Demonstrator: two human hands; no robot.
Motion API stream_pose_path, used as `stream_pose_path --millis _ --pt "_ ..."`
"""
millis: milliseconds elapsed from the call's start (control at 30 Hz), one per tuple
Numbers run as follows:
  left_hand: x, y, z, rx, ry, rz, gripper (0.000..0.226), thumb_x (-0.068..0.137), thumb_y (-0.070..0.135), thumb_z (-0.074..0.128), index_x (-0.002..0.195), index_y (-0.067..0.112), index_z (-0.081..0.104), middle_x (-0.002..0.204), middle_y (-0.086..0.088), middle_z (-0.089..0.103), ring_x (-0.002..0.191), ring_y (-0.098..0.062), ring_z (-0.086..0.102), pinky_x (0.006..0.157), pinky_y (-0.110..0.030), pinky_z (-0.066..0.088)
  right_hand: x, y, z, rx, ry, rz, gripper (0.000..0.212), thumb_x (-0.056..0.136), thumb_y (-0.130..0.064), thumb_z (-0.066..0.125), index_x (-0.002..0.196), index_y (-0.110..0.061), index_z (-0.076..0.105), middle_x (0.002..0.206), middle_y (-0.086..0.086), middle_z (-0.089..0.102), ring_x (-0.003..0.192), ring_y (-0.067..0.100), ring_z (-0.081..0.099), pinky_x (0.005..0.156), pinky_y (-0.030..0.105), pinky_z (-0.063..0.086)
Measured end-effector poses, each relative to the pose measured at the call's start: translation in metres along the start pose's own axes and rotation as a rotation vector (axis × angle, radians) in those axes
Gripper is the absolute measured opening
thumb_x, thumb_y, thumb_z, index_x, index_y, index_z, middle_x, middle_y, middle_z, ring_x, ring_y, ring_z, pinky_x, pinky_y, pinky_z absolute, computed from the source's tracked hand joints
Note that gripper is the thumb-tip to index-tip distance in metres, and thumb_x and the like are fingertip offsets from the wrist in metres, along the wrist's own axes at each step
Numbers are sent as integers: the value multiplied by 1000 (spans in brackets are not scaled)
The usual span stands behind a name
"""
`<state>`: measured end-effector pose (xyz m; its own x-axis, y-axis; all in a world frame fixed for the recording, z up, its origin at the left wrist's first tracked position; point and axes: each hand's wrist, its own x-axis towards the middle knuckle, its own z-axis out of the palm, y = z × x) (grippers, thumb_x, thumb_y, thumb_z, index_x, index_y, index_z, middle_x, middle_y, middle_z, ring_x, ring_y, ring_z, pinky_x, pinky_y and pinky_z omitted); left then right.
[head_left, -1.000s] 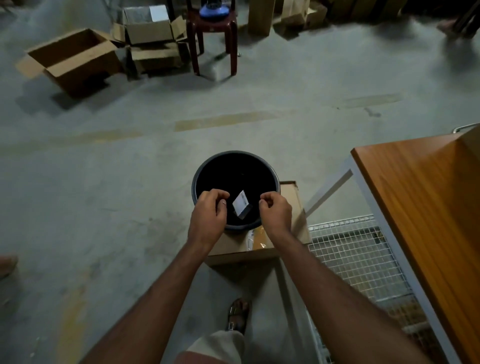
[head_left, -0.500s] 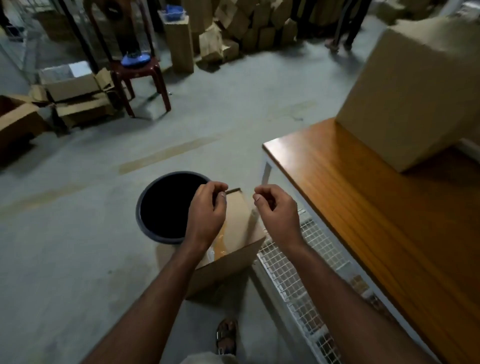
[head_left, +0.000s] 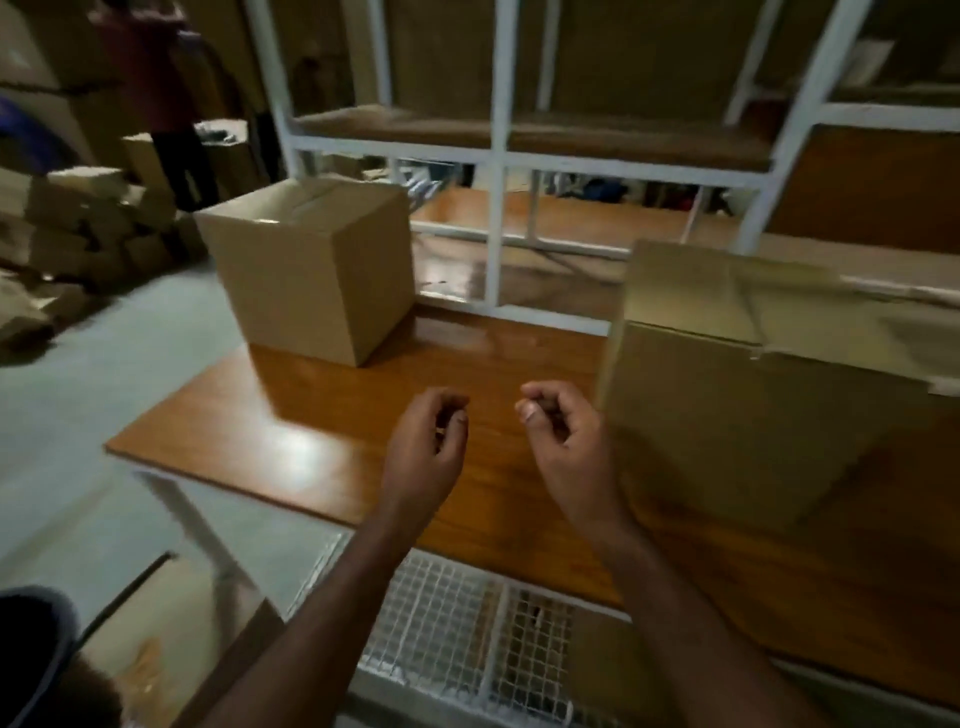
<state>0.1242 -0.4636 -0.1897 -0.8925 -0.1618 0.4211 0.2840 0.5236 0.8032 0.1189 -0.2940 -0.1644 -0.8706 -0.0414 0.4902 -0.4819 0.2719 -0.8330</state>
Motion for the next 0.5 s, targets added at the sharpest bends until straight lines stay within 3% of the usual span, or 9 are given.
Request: stream_pose_path --millis 267,433,500 --pt "6 71 124 -29 -51 60 20 100 22 57 119 19 60 112 4 59 101 -8 58 76 -14 48 -24 37 -146 -160 299 42 17 97 -13 60 111 -21 66 100 -10 67 94 1 63 75 18 54" --pt "14 88 150 -28 46 -27 34 99 32 59 130 19 53 120 4 49 111 -14 50 92 -36 54 -16 56 -194 -325 617 95 21 93 -11 62 113 -18 63 120 3 51 97 13 57 69 10 48" --pt "18 89 155 -22 51 -53 36 99 32 59 132 20 50 119 6 47 113 -16 50 95 -38 53 -11 65 -202 -427 649 143 28 90 -11 66 118 -16 61 132 11 43 108 20 52 69 9 41"
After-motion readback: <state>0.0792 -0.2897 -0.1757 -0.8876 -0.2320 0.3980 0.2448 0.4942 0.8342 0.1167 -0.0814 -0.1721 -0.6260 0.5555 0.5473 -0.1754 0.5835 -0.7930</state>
